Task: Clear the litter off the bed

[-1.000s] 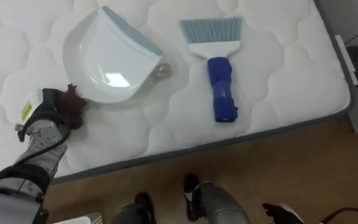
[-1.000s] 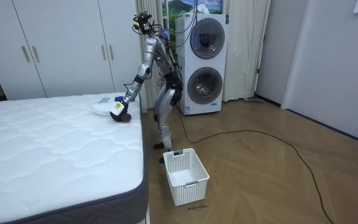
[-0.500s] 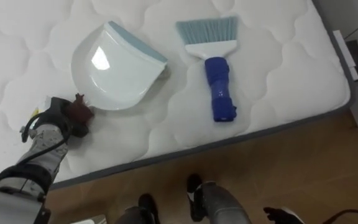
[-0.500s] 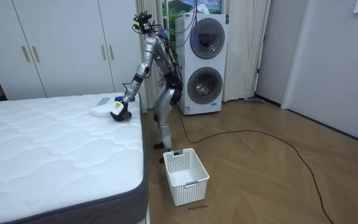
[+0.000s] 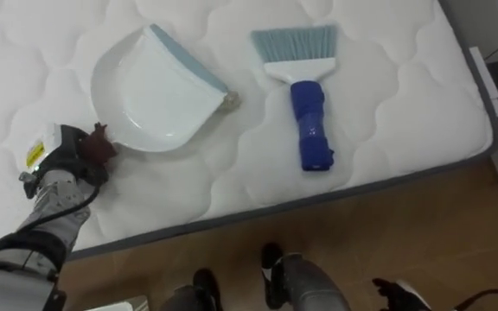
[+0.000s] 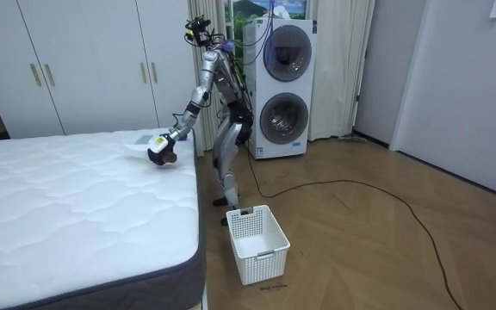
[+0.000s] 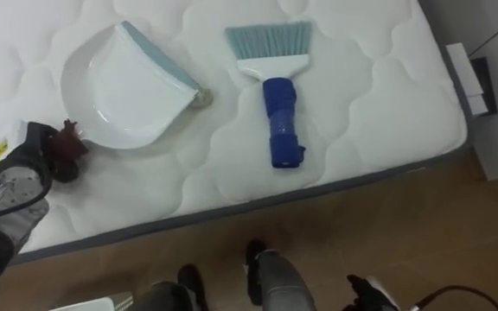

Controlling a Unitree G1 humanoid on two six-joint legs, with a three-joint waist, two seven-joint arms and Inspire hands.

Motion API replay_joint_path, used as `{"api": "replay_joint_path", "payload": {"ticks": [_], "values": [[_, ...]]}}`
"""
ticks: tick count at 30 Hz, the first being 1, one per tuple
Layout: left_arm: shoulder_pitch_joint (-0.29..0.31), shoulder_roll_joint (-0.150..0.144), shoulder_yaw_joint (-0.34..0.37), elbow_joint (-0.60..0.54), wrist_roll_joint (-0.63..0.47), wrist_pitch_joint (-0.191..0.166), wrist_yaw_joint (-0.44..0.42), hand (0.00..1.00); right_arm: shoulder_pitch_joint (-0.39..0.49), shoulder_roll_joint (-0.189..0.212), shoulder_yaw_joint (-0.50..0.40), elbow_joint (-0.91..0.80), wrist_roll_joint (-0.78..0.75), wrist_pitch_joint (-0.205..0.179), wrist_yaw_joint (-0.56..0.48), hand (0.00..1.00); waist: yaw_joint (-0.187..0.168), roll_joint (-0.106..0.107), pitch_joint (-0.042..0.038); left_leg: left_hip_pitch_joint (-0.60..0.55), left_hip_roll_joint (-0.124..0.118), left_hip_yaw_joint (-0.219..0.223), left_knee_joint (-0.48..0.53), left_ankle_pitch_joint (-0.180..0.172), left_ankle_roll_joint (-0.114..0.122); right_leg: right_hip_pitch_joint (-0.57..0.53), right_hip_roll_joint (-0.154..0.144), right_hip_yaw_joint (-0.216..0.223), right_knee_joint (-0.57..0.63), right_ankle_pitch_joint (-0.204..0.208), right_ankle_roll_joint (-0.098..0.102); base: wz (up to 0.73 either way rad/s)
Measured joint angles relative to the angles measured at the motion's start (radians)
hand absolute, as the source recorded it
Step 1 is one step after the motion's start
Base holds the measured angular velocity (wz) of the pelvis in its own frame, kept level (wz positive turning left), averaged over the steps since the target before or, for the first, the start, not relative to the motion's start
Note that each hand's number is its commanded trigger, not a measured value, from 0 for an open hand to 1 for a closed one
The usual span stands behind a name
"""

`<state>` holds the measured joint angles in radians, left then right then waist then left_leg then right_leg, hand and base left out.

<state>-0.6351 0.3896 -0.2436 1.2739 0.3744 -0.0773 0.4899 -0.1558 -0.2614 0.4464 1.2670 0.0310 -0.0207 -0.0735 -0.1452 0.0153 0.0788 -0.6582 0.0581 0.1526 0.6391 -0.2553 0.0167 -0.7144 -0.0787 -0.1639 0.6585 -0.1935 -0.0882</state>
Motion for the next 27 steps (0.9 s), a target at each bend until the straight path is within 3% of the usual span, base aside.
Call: {"api": "replay_joint_path", "payload": {"ticks": [5,7,10,15,21,27], "values": [[0.018,0.016,0.003,-0.013,0.103,-0.016,0.089,1.0,0.001,-0.008,-0.035,-0.004,0.026,-0.017,0.0,0.0,0.015,0.0,-0.0044,0.019,-0.003,-0.001,-0.003,0.001,0.002,0.019,-0.002,0.0,-0.003,-0.001,0.001,0.01],[0.047,0.017,0.001,-0.04,0.131,-0.021,0.116,1.0,0.001,-0.01,-0.04,-0.006,0.08,-0.035,-0.001,0.0,0.013,-0.001,-0.0154,0.032,-0.011,-0.002,-0.024,0.009,0.005,0.029,-0.009,-0.003,-0.013,0.0,0.006,0.09],[0.071,0.017,0.001,-0.058,0.172,-0.04,0.133,1.0,0.003,-0.011,-0.042,-0.006,0.127,-0.054,0.0,0.0,0.014,-0.002,-0.0224,0.05,-0.013,-0.004,-0.038,0.013,0.007,0.053,-0.01,-0.007,-0.029,0.004,0.009,0.05],[0.102,0.017,0.002,-0.077,0.209,-0.061,0.141,1.0,0.007,-0.012,-0.077,-0.006,0.168,-0.077,0.003,0.0,0.014,-0.002,-0.0234,0.085,-0.008,0.0,-0.059,0.016,0.011,0.089,-0.009,-0.008,-0.055,0.01,0.016,0.0],[0.134,0.019,-0.019,-0.098,0.207,-0.085,0.153,1.0,-0.003,-0.017,-0.078,-0.001,0.195,-0.079,0.002,0.0,0.016,-0.002,-0.0231,0.089,-0.002,0.015,-0.076,0.017,0.013,0.093,-0.004,-0.002,-0.076,0.017,0.02,-0.03],[0.157,0.02,-0.101,-0.097,0.118,-0.095,0.084,1.0,-0.032,-0.023,-0.085,-0.004,0.209,-0.093,-0.003,0.0,0.017,-0.005,-0.0217,0.096,0.0,0.025,-0.082,0.018,0.014,0.101,-0.002,0.0,-0.088,0.015,0.025,-0.02]]}}
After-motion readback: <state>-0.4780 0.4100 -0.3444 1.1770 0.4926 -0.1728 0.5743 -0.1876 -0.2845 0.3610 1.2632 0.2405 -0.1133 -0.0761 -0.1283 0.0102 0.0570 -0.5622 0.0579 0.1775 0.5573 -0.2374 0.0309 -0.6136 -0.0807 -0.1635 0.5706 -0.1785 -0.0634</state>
